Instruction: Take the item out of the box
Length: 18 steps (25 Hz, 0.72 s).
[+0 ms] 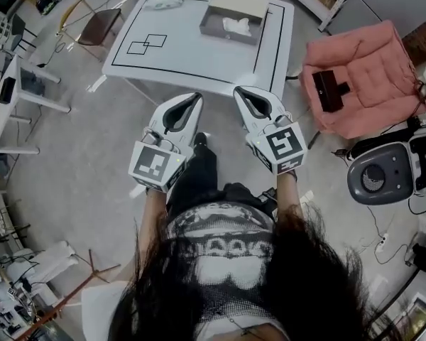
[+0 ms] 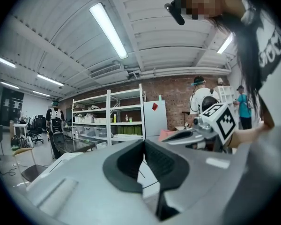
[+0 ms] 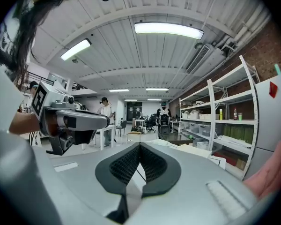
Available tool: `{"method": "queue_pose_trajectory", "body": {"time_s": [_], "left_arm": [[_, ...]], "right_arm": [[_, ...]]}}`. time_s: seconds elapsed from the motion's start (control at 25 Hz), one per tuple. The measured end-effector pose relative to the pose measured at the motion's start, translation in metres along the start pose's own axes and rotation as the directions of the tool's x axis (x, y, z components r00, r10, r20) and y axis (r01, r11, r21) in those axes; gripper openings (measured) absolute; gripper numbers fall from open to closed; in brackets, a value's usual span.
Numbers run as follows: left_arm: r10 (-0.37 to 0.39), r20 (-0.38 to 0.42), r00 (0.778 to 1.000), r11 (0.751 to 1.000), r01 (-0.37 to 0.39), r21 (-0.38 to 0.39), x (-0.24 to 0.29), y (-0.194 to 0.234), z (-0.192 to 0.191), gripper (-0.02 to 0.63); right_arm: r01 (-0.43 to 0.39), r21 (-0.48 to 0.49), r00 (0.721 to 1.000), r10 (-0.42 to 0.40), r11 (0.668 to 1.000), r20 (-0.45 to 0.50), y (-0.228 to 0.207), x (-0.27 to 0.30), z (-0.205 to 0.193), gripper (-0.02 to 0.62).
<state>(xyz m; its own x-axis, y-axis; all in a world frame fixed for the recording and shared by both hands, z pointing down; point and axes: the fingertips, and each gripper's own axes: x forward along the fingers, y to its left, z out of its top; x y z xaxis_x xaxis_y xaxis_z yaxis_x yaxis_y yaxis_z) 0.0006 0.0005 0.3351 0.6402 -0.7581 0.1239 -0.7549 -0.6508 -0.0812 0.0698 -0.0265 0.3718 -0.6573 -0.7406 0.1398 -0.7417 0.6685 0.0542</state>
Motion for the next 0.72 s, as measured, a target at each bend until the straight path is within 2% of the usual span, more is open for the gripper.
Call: {"method": "queue_pose_trajectory", "body": {"time_s": [0.48, 0.72], "left_arm": [[-0.134, 0.018, 0.991, 0.991, 0.134, 0.003, 0.095, 0.142, -0.004, 0.0], [-0.203, 0.018, 0.979, 0.979, 0.203, -0.01, 0.132, 0.196, -0.011, 0.0]], "right_arm": [[0.116, 0.021, 0.992, -0.115, 0.993, -0.059, -0.061, 0.138, 0.011, 0.005], [0.182, 0.022, 0.979, -0.179, 0.983, -0.094, -0.088, 0.193, 0.012, 0.005]]}}
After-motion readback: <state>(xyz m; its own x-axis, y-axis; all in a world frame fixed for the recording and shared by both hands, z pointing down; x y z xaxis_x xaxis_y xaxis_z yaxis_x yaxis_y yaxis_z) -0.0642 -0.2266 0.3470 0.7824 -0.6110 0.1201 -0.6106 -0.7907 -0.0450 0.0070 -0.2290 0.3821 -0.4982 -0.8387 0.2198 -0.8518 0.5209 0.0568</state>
